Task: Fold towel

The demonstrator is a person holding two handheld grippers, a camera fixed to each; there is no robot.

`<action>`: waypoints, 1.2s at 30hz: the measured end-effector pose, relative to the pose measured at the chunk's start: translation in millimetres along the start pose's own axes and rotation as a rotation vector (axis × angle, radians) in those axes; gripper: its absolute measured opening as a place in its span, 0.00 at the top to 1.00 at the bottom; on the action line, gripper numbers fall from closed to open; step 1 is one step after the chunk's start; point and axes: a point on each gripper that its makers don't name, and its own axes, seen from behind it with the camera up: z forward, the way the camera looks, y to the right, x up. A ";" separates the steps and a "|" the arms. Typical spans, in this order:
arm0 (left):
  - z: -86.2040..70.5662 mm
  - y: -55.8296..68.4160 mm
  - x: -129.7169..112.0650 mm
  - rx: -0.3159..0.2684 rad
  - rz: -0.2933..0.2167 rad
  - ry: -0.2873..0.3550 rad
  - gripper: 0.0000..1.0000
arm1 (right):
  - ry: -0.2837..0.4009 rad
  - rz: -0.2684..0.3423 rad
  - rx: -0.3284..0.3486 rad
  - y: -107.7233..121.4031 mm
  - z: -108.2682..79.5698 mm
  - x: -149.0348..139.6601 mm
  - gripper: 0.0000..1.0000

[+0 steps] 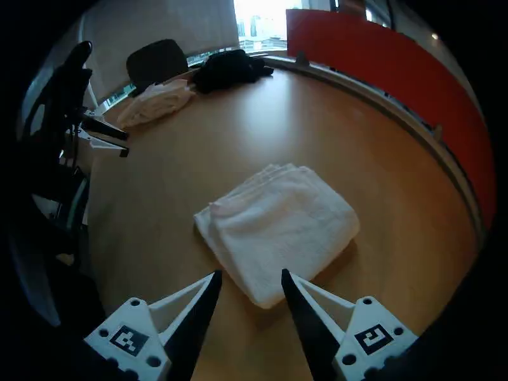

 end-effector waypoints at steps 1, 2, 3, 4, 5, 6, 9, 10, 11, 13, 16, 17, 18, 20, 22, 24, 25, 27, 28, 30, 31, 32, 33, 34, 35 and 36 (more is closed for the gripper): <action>0.0 0.3 0.3 -0.001 0.001 0.000 0.06 | -0.001 0.003 -0.002 0.5 -0.6 -1.5 0.28; 0.0 0.6 0.5 -0.001 0.001 0.001 0.06 | -0.002 0.007 -0.004 0.9 -1.1 -3.1 0.28; 0.1 0.7 0.7 -0.001 0.002 0.001 0.06 | -0.004 0.010 -0.007 1.6 -1.6 -4.9 0.28; 0.1 0.8 0.8 -0.001 0.003 0.001 0.06 | -0.007 0.013 -0.011 2.2 -1.8 -6.5 0.28; 0.2 0.9 0.8 -0.001 0.003 0.000 0.06 | -0.009 0.015 -0.014 2.8 -2.0 -8.1 0.28; 0.1 1.0 0.8 -0.001 0.004 0.000 0.06 | -0.013 0.017 -0.017 3.4 -2.1 -10.4 0.28; -0.2 1.5 0.2 -0.002 0.005 0.000 0.06 | -0.027 0.020 -0.025 5.0 -1.7 -17.8 0.28; -0.4 1.7 0.0 -0.002 0.005 0.000 0.06 | -0.032 0.020 -0.028 5.6 -1.3 -20.5 0.28; -0.6 2.0 -0.1 -0.002 0.005 0.001 0.06 | -0.038 0.020 -0.030 6.1 -0.9 -23.2 0.28; -0.5 2.2 -0.8 -0.003 0.004 0.000 0.06 | -0.049 0.020 -0.034 6.9 0.1 -28.8 0.29; -0.3 2.4 -2.0 -0.003 0.003 -0.002 0.06 | -0.063 0.021 -0.040 8.0 1.7 -35.5 0.33; -0.2 2.4 -2.5 -0.003 0.003 -0.003 0.06 | -0.066 0.022 -0.042 8.4 2.3 -37.1 0.35; -0.1 2.6 -3.0 -0.004 0.003 -0.004 0.06 | -0.069 0.023 -0.045 8.9 3.0 -38.5 0.38; 0.1 3.0 -3.7 -0.004 0.003 -0.005 0.06 | -0.073 0.027 -0.050 10.1 4.3 -40.2 0.43; 0.3 3.3 -4.1 -0.004 0.004 -0.006 0.06 | -0.075 0.030 -0.054 10.8 6.0 -41.4 0.48; 0.5 3.6 -4.3 -0.005 0.005 -0.006 0.06 | -0.076 0.034 -0.056 11.3 7.9 -42.2 0.51; 0.6 3.6 -4.4 -0.005 0.006 -0.006 0.06 | -0.076 0.035 -0.057 11.4 9.0 -42.5 0.53; 0.8 3.7 -4.4 -0.005 0.006 -0.006 0.06 | -0.077 0.038 -0.058 11.7 11.1 -43.1 0.55; 0.8 3.7 -4.4 -0.005 0.006 -0.006 0.06 | -0.077 0.038 -0.059 11.8 12.0 -43.3 0.55; 0.8 3.8 -4.3 -0.005 0.005 -0.006 0.06 | -0.077 0.039 -0.061 12.4 13.3 -43.7 0.57; 0.8 3.7 -4.1 -0.005 0.005 -0.006 0.06 | -0.076 0.039 -0.063 12.9 13.3 -43.7 0.59; 0.8 3.7 -4.0 -0.005 0.004 -0.006 0.06 | -0.076 0.039 -0.066 13.4 13.4 -43.8 0.61; 0.9 3.6 -4.0 -0.005 0.004 -0.006 0.06 | -0.075 0.040 -0.067 13.9 13.4 -43.9 0.64; 1.0 3.5 -4.0 -0.005 0.004 -0.006 0.06 | -0.075 0.041 -0.068 14.2 13.5 -44.0 0.66; 1.1 3.4 -4.1 -0.005 0.004 -0.006 0.06 | -0.075 0.043 -0.069 14.5 13.6 -44.1 0.67; 1.2 3.3 -4.2 -0.005 0.005 -0.007 0.06 | -0.075 0.044 -0.068 14.6 13.5 -44.2 0.68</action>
